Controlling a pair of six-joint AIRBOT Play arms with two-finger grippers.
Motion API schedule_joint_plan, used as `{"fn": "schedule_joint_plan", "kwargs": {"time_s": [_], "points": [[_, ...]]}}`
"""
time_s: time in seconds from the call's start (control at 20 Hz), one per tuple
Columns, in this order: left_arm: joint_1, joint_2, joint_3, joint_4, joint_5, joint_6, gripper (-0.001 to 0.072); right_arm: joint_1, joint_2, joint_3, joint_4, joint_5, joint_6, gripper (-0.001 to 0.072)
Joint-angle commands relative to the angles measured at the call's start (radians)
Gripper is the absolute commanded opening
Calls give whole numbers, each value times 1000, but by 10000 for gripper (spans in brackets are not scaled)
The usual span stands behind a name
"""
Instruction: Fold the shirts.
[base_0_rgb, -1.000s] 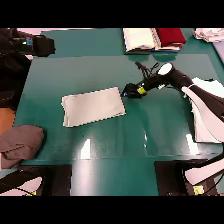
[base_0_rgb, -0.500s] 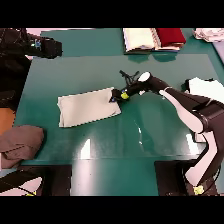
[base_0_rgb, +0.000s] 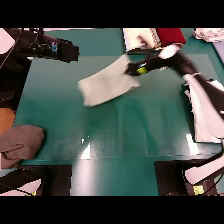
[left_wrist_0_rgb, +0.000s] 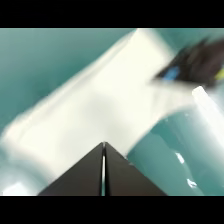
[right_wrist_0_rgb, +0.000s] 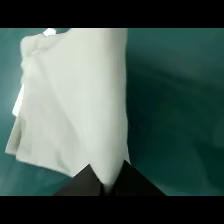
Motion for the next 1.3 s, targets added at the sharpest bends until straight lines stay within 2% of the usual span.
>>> {"fn": "schedule_joint_plan", "kwargs": {"time_s": [0.0,0.25,0.45,0.65,0.9,1.1,1.25], "points": [[-24,-1,0,0,16,0,24,-254,174,-54,-168,26,58,15],[-24,-1,0,-9,55,-2,24,-650,320,-137,-166,36,64,15],[-24,-1,0,-46,86,-2,24,-836,353,-183,-159,34,64,15],[-24,-1,0,-59,86,-2,24,-878,353,-128,-159,27,64,15],[-24,-1,0,-65,84,-2,24,-841,353,78,-159,39,71,15],[-24,-1,0,-65,60,-1,24,-840,354,166,-168,165,72,15],[-24,-1,0,-64,42,0,24,-889,379,102,-171,245,72,15]]}}
